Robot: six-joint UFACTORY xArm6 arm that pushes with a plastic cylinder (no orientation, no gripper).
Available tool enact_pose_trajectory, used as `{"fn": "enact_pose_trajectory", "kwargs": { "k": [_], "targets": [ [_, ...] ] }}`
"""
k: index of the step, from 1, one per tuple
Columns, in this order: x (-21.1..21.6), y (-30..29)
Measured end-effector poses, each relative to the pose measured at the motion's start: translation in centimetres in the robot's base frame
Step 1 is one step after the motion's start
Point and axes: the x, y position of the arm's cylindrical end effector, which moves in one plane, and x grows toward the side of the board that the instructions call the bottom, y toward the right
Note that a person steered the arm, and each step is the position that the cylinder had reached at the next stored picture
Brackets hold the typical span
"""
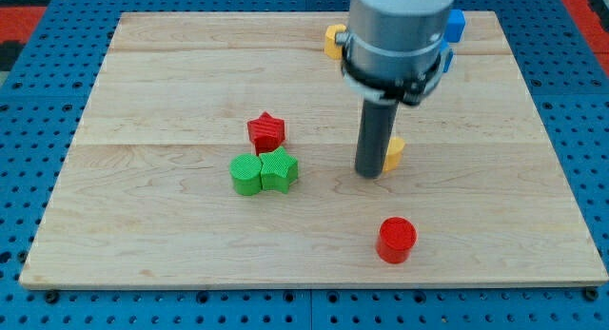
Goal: Move the yellow heart to the yellow hexagon
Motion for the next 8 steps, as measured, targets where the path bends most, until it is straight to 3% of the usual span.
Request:
{"fn": "enact_pose_trajectory", "kwargs": {
  "k": [1,2,4,5,7,8],
  "targets": [
    [-7.0,-0.2],
    [-2.2,3.2],
    [3.4,0.7],
    [5.9,4.4],
    [-5.6,5.3],
    [-1.9,11.0]
  ]
}}
